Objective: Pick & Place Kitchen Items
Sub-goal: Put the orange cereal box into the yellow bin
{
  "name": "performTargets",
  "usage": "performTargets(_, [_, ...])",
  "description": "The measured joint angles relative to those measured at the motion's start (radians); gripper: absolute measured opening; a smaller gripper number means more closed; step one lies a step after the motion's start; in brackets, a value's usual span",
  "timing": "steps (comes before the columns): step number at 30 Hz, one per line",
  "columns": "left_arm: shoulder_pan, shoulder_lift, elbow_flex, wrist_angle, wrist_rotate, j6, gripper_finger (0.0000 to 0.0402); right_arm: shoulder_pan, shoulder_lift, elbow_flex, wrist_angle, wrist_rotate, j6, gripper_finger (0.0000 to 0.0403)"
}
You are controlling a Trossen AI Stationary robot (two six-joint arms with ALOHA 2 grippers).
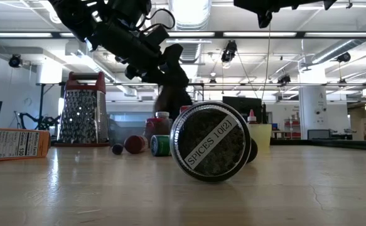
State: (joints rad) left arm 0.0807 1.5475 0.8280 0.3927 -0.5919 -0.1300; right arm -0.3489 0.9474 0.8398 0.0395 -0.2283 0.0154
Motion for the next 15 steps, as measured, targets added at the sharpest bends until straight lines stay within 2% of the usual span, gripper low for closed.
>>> performTargets(7, [0.000,0.000,0.000,0.016,0.000,0.000,0.0310,0.031,0.091,0.000,0.002,0.068,0.009,0.0009])
performTargets(15, [0.000,0.000,0.007,0.035,0.000,0.000,0.0310,0.054,0.213,0.012,0.002,0.074,0.034,0.0008])
